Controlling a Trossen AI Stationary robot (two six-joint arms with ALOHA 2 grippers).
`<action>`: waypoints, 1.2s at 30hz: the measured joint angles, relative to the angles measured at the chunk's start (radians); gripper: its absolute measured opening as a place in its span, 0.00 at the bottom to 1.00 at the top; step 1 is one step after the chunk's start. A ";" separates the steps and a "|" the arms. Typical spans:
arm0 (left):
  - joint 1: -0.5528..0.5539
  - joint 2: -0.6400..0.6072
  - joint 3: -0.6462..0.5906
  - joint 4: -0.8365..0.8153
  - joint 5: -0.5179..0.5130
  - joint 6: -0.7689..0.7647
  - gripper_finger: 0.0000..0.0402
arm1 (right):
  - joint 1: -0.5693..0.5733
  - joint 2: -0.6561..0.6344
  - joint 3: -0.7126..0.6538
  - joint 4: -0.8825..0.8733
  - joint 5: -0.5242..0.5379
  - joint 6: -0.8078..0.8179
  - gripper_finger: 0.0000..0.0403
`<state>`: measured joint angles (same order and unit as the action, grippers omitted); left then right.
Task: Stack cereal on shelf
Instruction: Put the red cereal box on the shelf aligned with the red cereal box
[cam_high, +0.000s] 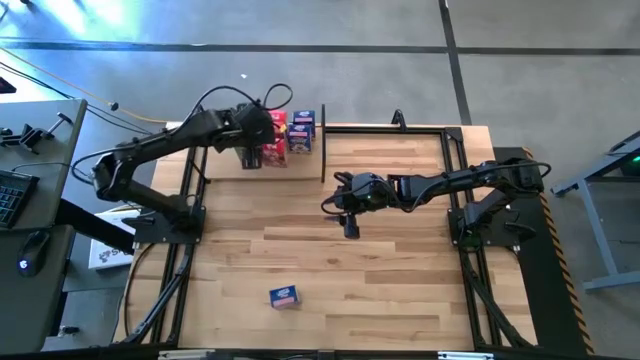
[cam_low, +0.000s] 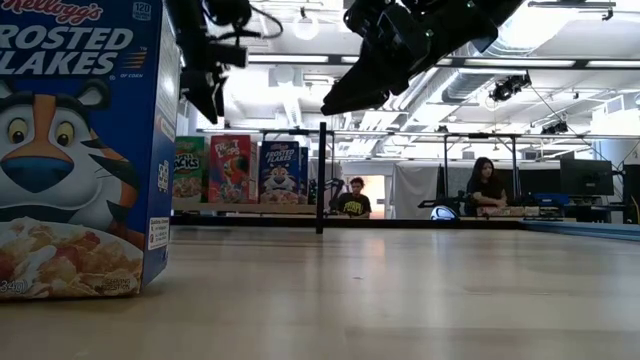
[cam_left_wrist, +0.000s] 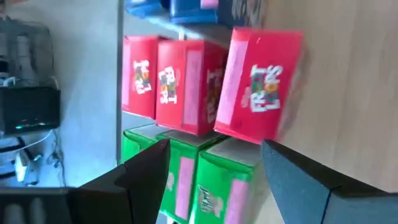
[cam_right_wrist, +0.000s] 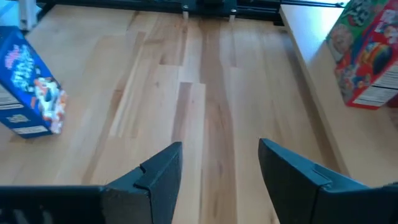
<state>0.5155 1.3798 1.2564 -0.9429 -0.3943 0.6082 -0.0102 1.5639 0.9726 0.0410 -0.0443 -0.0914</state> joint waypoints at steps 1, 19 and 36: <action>-0.009 -0.016 0.000 -0.002 0.000 -0.026 0.60 | 0.000 0.000 0.000 0.000 0.012 -0.001 0.50; -0.153 -0.075 -0.489 0.715 0.205 -0.468 0.04 | -0.003 0.000 0.000 -0.025 0.063 -0.045 0.02; -0.087 -0.094 -0.564 0.858 0.175 -0.438 0.00 | -0.003 0.000 0.000 -0.019 0.063 -0.029 0.03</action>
<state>0.4290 1.2862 0.6926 -0.0846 -0.2193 0.1704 -0.0132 1.5640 0.9730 0.0222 0.0189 -0.1201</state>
